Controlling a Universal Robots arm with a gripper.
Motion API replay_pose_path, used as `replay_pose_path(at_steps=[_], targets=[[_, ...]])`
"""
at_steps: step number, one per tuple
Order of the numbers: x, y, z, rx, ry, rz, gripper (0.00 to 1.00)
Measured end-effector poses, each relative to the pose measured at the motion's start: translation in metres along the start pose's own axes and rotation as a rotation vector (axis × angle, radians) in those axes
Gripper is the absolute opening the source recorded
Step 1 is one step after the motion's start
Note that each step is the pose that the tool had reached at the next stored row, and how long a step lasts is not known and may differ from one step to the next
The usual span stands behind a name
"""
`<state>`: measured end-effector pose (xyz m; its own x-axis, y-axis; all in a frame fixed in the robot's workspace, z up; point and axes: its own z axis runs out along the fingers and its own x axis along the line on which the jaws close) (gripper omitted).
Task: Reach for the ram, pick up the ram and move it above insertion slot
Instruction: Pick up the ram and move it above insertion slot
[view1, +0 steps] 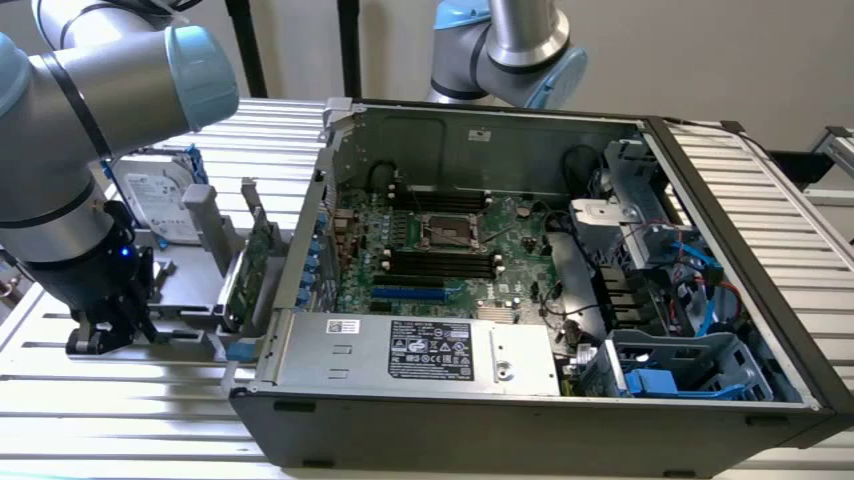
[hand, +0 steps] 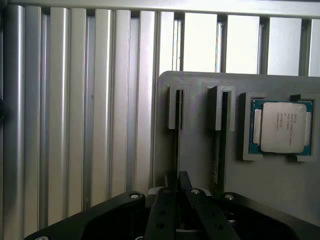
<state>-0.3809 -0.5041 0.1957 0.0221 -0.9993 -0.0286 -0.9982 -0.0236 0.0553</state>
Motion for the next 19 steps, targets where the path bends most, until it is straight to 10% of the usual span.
replay_pose_path(at_steps=[19], targets=[[-0.0001,0.0002,-0.004,-0.0001,0.0001,-0.002,0.13]])
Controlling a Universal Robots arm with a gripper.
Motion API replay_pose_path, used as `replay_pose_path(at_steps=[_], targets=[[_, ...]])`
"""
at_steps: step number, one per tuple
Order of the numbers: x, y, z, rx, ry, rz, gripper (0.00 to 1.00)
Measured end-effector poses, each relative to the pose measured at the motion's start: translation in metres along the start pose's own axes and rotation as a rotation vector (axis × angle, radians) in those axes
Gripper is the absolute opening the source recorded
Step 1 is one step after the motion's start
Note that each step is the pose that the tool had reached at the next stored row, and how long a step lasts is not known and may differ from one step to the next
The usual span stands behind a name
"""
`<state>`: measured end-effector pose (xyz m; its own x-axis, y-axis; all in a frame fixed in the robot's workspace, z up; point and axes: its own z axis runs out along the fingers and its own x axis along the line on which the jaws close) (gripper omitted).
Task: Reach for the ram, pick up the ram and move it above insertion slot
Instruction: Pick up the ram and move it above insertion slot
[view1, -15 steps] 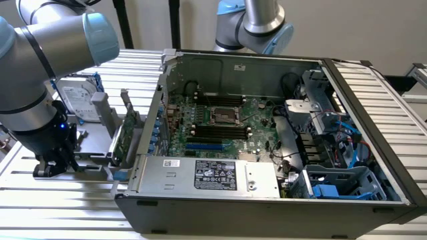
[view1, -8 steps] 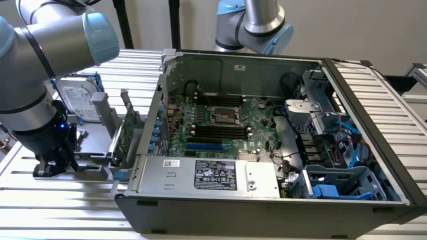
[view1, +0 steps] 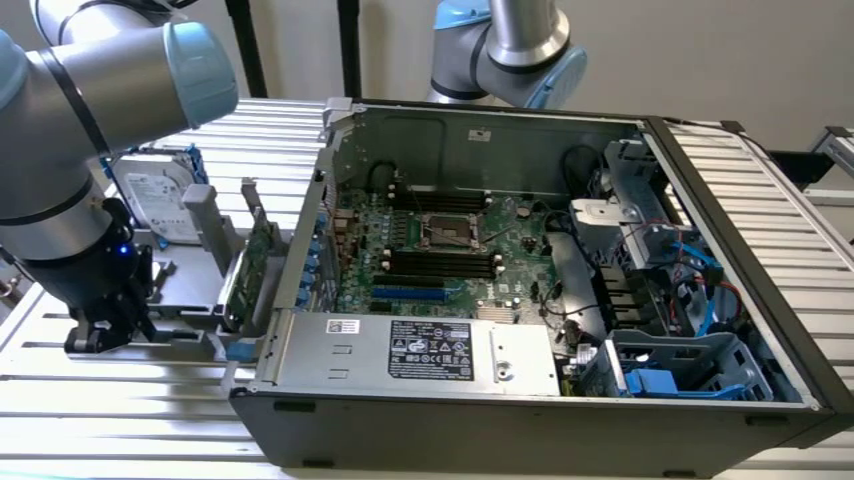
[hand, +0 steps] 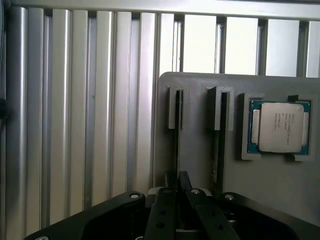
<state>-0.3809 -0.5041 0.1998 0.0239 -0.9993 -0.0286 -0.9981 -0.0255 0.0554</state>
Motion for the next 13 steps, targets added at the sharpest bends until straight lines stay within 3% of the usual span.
replay_pose_path(at_steps=[13], targets=[[0.0,0.0006,-0.0109,0.0002,0.0002,-0.003,0.13]])
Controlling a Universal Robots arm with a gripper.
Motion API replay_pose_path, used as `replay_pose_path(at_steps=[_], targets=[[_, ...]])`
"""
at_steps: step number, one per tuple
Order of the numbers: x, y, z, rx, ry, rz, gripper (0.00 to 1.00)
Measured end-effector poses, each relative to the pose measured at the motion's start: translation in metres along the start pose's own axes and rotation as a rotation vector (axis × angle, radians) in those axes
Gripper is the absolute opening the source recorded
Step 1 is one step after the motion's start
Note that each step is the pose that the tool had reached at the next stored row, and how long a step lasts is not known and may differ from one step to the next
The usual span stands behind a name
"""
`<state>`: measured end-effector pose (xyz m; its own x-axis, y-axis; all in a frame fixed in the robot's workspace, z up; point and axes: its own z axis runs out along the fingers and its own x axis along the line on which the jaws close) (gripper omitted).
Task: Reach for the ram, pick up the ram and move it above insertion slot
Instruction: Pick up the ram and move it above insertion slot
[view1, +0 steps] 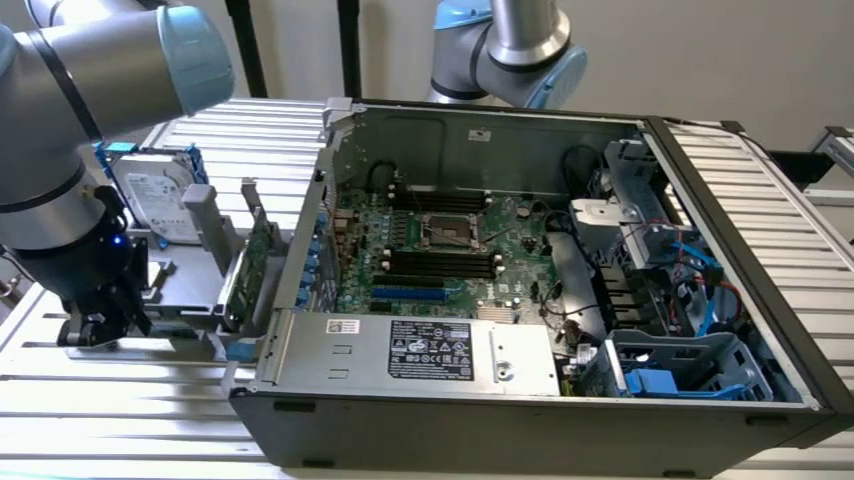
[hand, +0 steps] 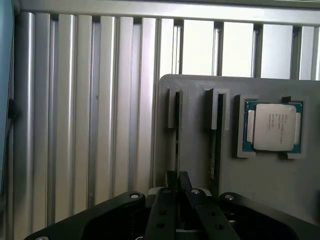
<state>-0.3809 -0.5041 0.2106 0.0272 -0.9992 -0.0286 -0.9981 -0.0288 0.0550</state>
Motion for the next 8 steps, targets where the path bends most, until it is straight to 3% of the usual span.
replay_pose_path(at_steps=[8], targets=[[-0.001,0.0009,-0.02,0.0,0.0001,-0.002,0.13]])
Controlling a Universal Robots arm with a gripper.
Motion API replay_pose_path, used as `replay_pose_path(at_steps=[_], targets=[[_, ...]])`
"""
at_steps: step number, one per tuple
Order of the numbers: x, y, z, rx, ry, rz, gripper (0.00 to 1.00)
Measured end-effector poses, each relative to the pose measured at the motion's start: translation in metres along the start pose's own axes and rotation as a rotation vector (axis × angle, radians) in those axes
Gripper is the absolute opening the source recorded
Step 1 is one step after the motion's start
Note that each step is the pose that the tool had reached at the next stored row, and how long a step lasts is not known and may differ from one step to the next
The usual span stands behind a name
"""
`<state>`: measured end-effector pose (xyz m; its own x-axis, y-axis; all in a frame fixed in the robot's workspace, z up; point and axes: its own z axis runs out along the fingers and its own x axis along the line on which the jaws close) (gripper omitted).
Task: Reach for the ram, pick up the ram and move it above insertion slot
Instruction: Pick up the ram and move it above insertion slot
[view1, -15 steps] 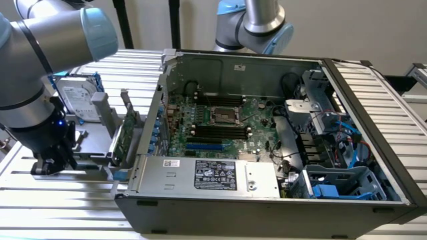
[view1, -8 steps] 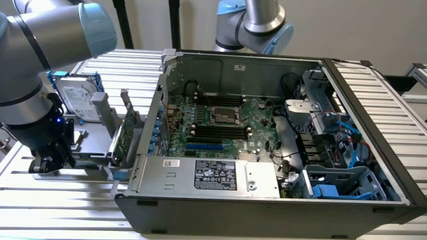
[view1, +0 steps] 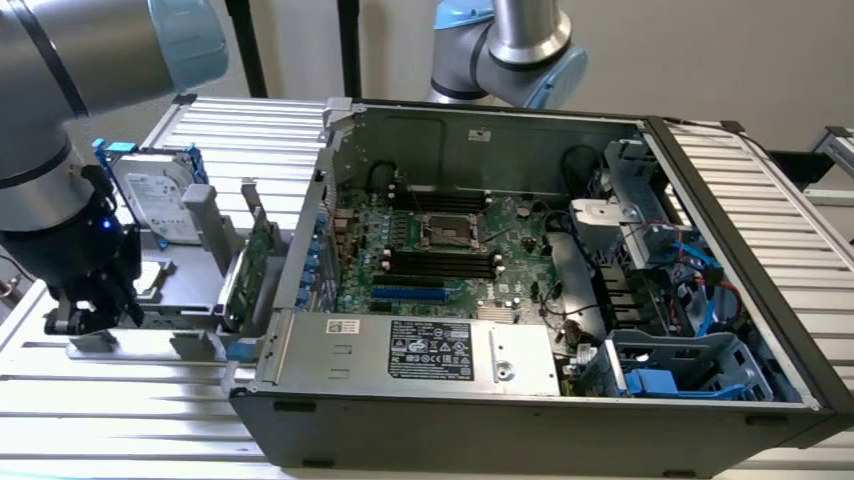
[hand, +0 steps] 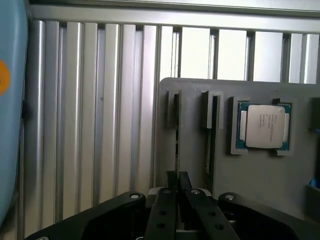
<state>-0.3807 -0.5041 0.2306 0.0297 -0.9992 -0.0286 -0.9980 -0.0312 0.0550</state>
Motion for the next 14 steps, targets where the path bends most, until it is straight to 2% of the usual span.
replay_pose_path(at_steps=[5,14], targets=[[0.0,-0.0021,-0.0231,-0.0001,-0.0002,-0.003,0.13],[0.0,-0.0146,-0.0644,-0.0002,-0.0023,-0.01,0.13]])
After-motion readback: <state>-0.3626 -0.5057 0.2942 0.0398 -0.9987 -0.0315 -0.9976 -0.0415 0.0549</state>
